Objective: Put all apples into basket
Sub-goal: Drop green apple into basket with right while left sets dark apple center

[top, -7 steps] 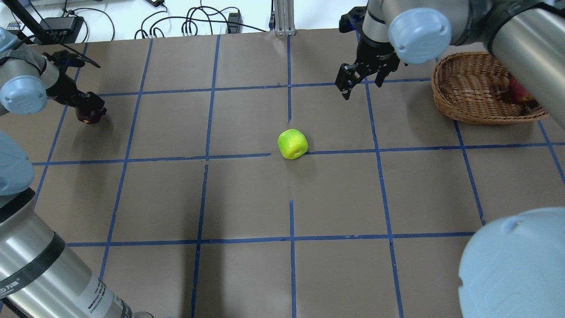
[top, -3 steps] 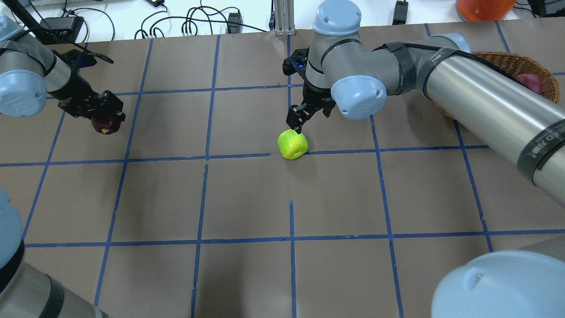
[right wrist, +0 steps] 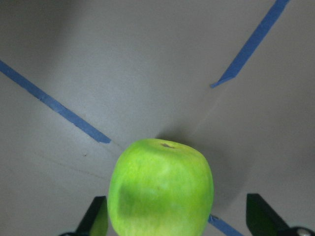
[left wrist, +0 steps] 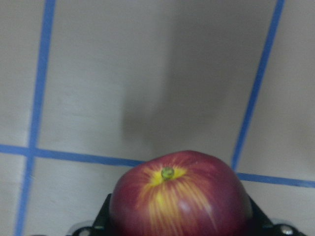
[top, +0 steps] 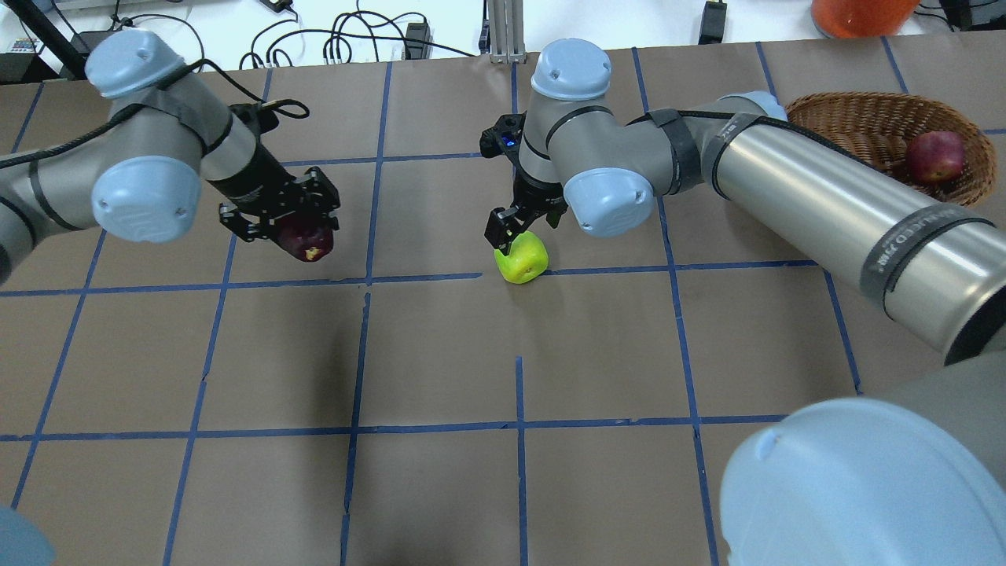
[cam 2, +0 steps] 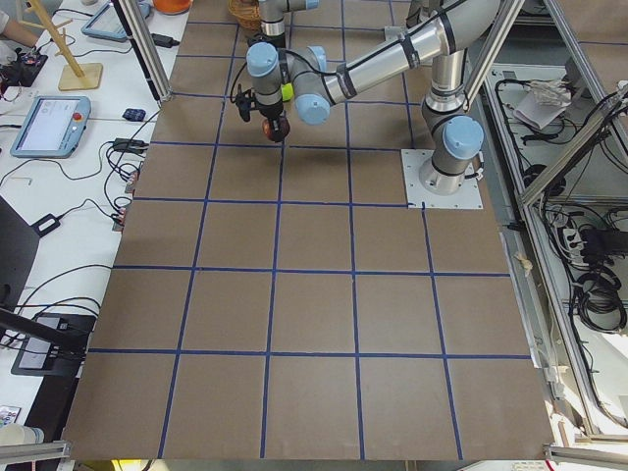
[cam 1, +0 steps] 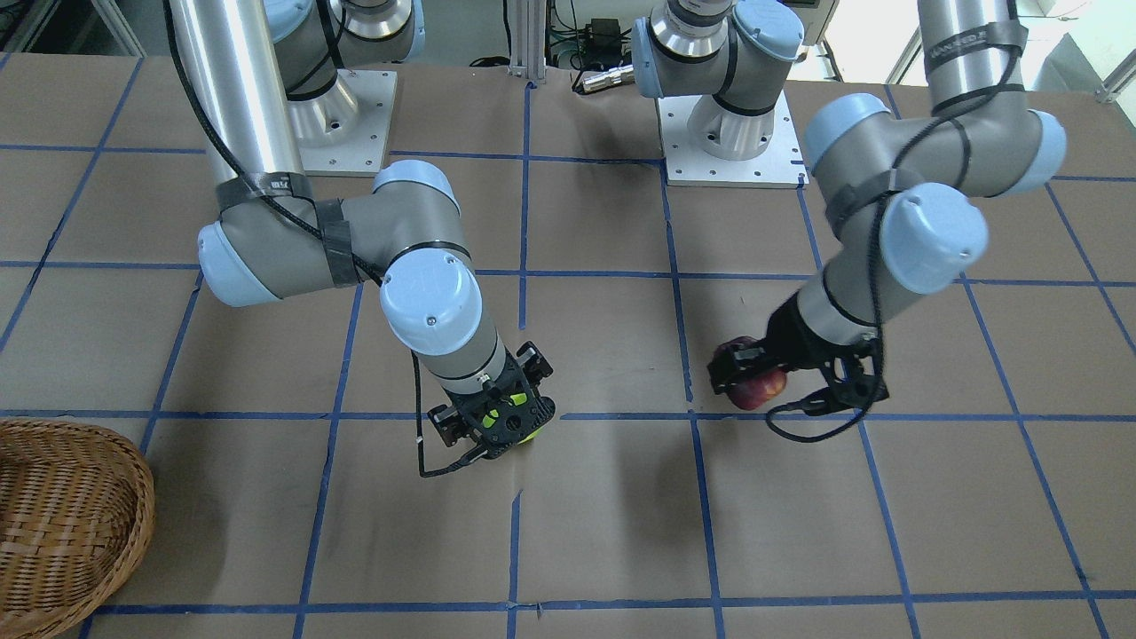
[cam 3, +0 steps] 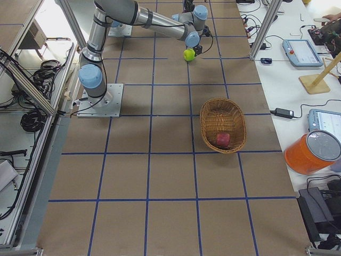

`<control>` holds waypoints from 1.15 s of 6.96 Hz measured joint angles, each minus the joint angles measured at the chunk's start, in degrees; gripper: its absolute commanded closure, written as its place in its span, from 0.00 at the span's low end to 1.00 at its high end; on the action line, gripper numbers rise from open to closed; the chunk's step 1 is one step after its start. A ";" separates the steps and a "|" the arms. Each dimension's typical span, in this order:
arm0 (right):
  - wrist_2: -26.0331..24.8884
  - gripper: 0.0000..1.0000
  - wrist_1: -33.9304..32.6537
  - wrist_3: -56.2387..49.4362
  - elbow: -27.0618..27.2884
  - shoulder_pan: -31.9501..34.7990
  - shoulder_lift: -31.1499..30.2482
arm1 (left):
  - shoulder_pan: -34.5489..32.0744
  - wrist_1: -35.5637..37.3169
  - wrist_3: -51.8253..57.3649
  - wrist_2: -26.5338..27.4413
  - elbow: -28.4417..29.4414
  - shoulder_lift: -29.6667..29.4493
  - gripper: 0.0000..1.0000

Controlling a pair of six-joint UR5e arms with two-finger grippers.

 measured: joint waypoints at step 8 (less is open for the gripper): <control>-4.05 1.00 0.05 0.18 -0.86 -8.21 -0.44 | -20.25 13.25 -30.17 -0.59 -2.96 -4.36 0.71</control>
